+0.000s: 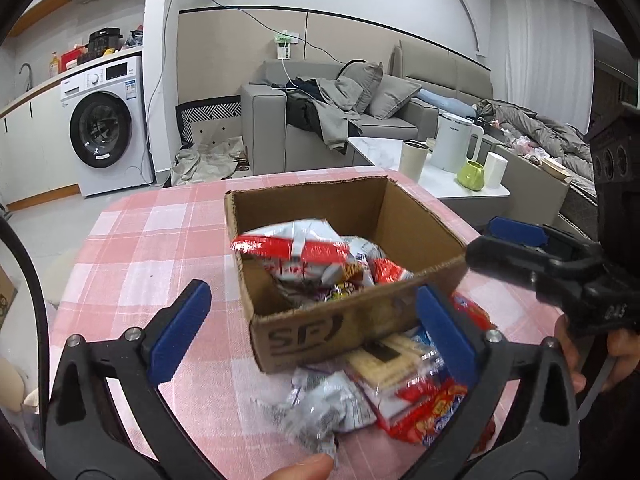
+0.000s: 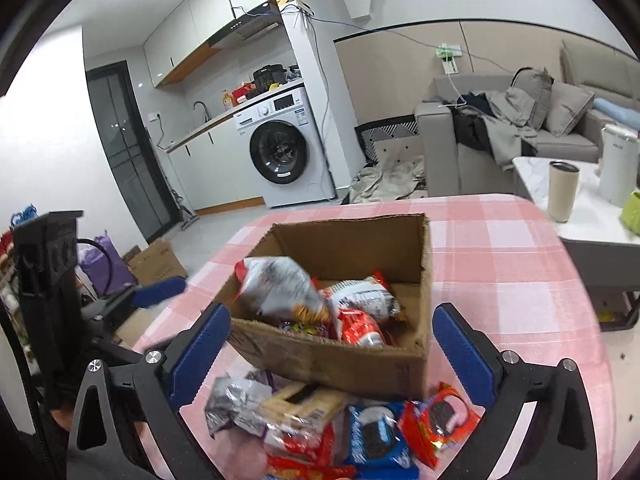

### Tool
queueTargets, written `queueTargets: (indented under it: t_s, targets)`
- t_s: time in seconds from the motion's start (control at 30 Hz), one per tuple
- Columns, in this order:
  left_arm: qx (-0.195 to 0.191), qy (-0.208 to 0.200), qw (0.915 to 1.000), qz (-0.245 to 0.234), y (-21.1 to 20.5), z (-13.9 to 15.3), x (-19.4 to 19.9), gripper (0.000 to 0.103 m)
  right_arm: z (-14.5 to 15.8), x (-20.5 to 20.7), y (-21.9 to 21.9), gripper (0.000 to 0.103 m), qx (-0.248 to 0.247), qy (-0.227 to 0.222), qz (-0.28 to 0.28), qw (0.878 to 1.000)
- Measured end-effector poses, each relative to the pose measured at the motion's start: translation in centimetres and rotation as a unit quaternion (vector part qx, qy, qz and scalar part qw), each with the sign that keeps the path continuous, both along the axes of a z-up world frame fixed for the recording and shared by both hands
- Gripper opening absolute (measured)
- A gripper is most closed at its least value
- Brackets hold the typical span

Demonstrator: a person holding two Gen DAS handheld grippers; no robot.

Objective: Organize snacks
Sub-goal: 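Withdraw both open tools from the box toward the remaining snacks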

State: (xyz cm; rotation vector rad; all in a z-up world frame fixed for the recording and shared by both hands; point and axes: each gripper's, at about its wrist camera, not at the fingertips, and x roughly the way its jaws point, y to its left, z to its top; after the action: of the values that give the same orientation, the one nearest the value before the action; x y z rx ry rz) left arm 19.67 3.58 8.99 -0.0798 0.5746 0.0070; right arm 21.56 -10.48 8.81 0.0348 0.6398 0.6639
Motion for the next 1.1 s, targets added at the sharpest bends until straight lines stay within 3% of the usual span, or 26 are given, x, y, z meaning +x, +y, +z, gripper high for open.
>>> queueTargets:
  t_s: [0.17,0.6,1.1]
  targets:
    - [-0.017,0.004,0.9998,0.009,0.3,-0.1,-2.1,0.102,0.2,-1.7,-1.5,0.103,0.000,0.007,-0.024,1.000]
    - [0.018,0.011,0.9997,0.009,-0.6,-0.1,-6.0,0.102,-0.2,-3.8,-4.1,0.103,-0.015,0.019,-0.033,0.999]
    - [0.015,0.057,0.9982,0.012,-0.1,-2.9,-5.1,0.102,-1.0,-3.0,-5.4,0.103,-0.029,0.041,-0.048,0.998]
